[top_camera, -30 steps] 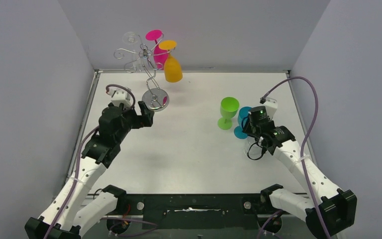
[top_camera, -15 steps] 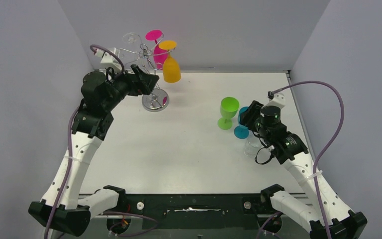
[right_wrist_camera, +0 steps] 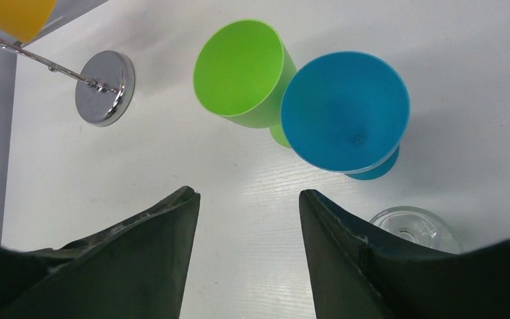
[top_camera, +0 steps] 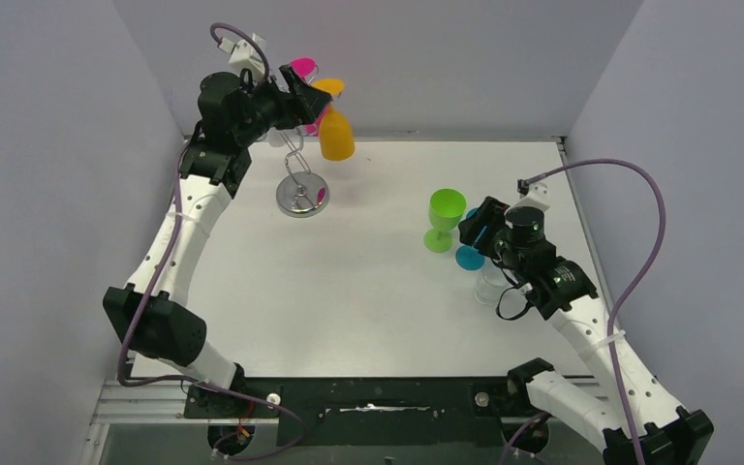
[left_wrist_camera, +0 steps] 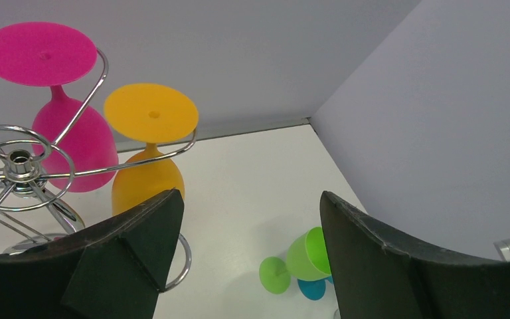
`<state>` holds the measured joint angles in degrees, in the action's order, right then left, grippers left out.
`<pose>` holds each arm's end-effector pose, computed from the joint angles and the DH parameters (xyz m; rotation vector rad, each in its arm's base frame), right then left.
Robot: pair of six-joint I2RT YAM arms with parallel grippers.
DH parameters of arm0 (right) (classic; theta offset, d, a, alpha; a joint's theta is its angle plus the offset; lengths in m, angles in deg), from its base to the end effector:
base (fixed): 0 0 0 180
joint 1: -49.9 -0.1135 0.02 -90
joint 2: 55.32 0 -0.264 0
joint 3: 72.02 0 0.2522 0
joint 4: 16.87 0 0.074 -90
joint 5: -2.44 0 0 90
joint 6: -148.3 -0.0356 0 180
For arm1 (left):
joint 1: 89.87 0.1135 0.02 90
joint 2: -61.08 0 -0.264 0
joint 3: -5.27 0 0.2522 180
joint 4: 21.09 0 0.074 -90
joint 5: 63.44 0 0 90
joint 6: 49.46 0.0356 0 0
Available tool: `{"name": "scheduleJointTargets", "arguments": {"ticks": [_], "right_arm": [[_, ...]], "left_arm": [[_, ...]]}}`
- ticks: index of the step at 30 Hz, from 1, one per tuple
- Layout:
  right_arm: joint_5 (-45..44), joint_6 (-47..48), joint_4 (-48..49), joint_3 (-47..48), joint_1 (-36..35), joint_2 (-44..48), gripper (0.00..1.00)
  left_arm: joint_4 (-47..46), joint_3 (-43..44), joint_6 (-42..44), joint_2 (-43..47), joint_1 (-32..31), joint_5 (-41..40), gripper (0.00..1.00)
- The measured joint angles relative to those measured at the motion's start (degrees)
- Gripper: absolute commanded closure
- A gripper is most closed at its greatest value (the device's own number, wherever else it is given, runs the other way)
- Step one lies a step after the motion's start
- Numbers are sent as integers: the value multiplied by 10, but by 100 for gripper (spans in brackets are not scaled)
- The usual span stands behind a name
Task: Take the wine glass off the wine glass rack
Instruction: Pick up the wine glass from the wine rack.
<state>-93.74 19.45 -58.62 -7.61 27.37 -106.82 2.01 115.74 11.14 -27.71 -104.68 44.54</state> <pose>0.1837 0.0721 0.3237 0.3671 2.0846 0.5399 0.3420 -0.1018 0.4679 0.0428 1.6600 -0.8430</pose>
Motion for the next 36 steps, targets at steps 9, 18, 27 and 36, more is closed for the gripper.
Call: {"name": "scheduleJointTargets", "arguments": {"ticks": [9,18,27,36], "right_arm": [[-28,4,3,-5,0,57,17],[-55,-5,-3,-6,0,63,16],[-85,-26,-3,-15,0,89,17],[-94,-49,3,-48,0,95,17]], "left_arm": [[-14,11,-13,-54,3,-43,31],[-47,24,-42,-85,3,-55,36],[-90,4,-77,-86,3,-92,37],[-161,-61,-99,-86,7,-108,40]]}}
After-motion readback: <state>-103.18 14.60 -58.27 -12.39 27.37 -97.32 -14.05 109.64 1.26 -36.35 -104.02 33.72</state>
